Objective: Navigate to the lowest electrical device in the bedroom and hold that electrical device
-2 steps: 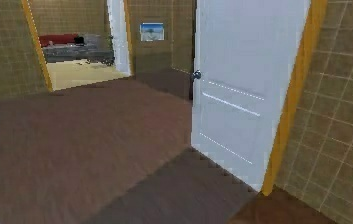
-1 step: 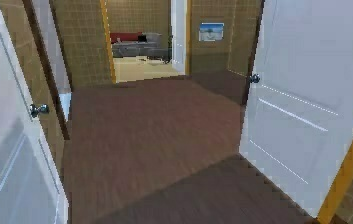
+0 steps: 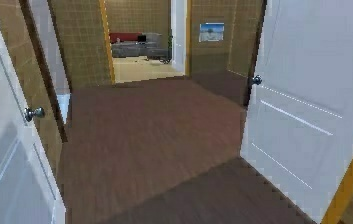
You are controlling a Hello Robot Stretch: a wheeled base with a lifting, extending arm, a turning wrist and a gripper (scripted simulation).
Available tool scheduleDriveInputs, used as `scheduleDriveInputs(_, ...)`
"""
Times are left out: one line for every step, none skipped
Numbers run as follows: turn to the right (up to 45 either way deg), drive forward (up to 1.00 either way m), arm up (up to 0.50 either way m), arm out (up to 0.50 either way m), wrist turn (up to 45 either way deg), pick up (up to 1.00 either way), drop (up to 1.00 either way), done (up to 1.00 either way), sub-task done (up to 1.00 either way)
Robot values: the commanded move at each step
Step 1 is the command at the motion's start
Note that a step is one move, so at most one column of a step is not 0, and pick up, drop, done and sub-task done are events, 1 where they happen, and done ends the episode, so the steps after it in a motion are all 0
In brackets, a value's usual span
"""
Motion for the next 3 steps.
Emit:
scheduleDriveInputs(-3.0,0.0,0.0,0.0,0.0,0.0,0.0,0.0,0.0)
scheduleDriveInputs(0.0,1.0,0.0,0.0,0.0,0.0,0.0,0.0,0.0)
scheduleDriveInputs(-21.0,0.0,0.0,0.0,0.0,0.0,0.0,0.0,0.0)
